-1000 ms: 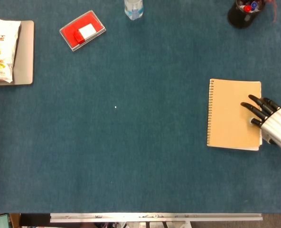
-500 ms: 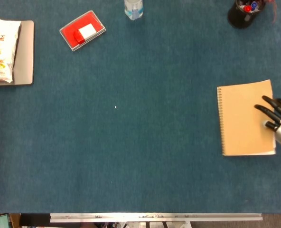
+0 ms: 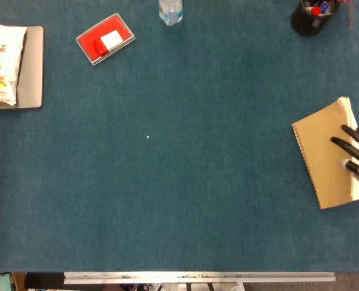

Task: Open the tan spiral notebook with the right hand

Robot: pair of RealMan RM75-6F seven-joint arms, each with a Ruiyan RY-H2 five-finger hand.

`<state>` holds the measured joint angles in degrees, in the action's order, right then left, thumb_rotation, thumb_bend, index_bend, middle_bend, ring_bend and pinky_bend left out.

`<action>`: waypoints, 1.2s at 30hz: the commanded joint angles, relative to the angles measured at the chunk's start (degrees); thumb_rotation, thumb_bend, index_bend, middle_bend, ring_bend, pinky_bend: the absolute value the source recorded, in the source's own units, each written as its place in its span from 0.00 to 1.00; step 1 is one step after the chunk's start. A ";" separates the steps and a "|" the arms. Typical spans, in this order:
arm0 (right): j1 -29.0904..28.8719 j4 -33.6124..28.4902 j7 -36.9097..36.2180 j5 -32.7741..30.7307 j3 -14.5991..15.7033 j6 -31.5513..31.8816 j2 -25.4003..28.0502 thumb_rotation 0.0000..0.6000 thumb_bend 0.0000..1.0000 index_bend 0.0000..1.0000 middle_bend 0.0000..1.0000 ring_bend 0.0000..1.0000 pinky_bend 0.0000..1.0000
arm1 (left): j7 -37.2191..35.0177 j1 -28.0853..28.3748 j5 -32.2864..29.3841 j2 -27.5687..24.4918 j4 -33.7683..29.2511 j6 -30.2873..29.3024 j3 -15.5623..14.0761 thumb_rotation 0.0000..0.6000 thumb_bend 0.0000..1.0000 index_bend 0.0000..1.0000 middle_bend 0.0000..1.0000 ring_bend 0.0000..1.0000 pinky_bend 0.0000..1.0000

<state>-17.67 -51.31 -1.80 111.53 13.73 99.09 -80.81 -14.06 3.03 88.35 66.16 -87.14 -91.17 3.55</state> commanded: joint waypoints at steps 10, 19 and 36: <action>-2.44 -1.61 -0.16 3.24 -1.24 -1.40 -3.67 1.00 0.43 0.72 0.24 0.08 0.23 | -0.82 -0.32 0.11 -0.41 -0.14 -0.55 0.01 1.00 0.02 0.21 0.26 0.11 0.37; -4.02 -1.08 -1.71 4.03 -3.07 -1.02 -7.99 1.00 0.42 0.72 0.24 0.07 0.23 | -1.08 -0.37 0.19 -0.55 -0.22 -0.64 0.00 1.00 0.02 0.21 0.26 0.11 0.37; -5.60 4.73 -3.04 1.93 -5.06 -4.42 -17.51 1.00 0.29 0.06 0.22 0.07 0.23 | -2.04 -0.64 0.52 -0.98 -0.23 -1.12 -0.07 1.00 0.02 0.21 0.26 0.11 0.37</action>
<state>-23.21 -47.16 -4.49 113.69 9.03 94.18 -97.69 -16.10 2.39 88.87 65.18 -87.37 -92.29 3.48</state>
